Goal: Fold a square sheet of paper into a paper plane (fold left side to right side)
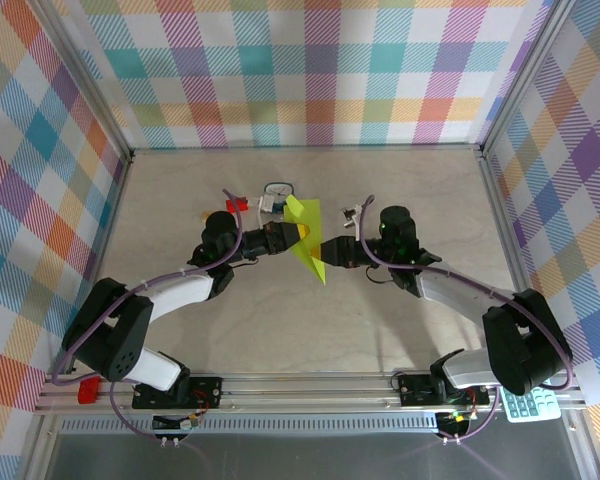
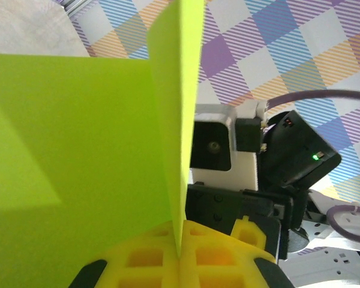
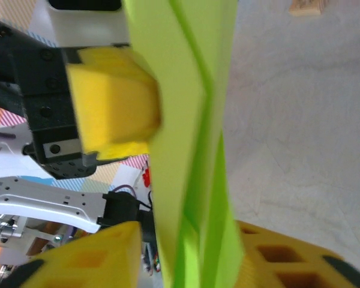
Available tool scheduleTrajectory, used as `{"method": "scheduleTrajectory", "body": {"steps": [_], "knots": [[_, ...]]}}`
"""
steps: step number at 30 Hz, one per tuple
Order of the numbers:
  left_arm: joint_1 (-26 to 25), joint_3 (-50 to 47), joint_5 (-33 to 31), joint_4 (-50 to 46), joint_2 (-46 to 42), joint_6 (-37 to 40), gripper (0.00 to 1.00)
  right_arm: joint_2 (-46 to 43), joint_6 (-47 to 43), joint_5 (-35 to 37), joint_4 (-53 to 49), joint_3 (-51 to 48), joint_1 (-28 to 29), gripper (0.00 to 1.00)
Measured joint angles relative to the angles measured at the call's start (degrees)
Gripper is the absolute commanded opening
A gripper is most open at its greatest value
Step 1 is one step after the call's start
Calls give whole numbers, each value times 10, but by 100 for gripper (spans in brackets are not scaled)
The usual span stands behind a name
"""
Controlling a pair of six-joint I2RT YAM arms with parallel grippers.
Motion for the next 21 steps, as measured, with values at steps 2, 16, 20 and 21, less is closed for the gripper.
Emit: {"method": "scheduleTrajectory", "body": {"steps": [2,16,20,21], "knots": [[0,0,0,0,0,0,9,-5,-2,4,-1,3,0,19],[21,-1,-43,-139,-88,87,51,-70,-81,86,-169,36,0,2],[30,-1,-111,-256,-176,158,57,-72,-148,193,-325,103,7,0],[30,-1,-136,-289,-200,176,58,-72,-163,232,-367,119,11,0]]}}
